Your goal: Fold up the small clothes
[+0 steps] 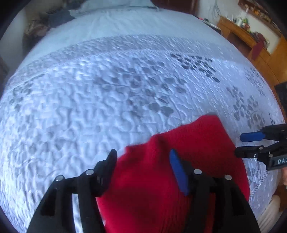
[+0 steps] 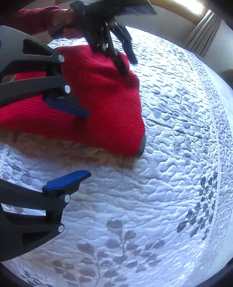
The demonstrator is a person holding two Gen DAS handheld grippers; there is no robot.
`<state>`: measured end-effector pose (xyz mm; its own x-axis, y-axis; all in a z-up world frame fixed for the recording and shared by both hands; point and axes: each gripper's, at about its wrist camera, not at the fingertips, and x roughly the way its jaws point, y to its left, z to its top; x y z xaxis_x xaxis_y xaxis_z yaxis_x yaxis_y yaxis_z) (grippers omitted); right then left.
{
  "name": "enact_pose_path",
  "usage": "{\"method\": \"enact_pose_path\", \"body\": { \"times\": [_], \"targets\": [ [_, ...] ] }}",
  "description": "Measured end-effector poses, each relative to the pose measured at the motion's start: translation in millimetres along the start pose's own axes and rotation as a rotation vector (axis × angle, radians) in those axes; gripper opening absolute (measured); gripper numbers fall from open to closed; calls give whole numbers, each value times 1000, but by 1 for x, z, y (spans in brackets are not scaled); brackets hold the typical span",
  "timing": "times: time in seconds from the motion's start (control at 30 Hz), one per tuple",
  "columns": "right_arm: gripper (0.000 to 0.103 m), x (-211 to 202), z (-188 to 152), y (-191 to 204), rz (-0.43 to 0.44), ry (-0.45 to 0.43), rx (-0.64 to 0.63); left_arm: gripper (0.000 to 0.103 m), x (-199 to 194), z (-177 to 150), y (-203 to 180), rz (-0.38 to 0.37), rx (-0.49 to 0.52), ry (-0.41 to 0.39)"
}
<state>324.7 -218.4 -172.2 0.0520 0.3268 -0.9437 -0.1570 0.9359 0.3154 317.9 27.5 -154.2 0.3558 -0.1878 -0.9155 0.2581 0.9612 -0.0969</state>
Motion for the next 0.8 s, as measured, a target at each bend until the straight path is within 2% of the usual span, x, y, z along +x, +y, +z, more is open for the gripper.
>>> {"method": "enact_pose_path", "body": {
  "times": [0.17,0.27,0.3,0.33,0.4,0.47,0.6,0.7,0.77,0.8],
  "targets": [
    [65,-4,-28,3,52,19,-1,67,-22,-47,33,49,-150,19],
    [65,4,-40,6,76,35,21,68,-20,-66,41,21,-200,37],
    [61,6,-41,6,76,36,31,66,-19,-68,42,15,-215,33],
    [47,8,-42,7,89,39,44,53,-18,-69,43,1,-231,33],
    [33,7,-43,10,139,40,56,29,-17,-68,42,-60,-257,39],
    [27,3,-44,14,107,27,40,22,-14,-66,41,-12,-258,37],
    [19,2,-48,8,99,20,58,20,-10,-72,44,-15,-274,34],
    [19,9,-51,7,76,25,64,20,-8,-74,48,-33,-283,43],
    [21,7,-52,10,51,18,54,24,-11,-74,50,-36,-305,46],
    [24,4,-53,13,38,10,49,30,-16,-76,50,-34,-320,49]
  ]
}}
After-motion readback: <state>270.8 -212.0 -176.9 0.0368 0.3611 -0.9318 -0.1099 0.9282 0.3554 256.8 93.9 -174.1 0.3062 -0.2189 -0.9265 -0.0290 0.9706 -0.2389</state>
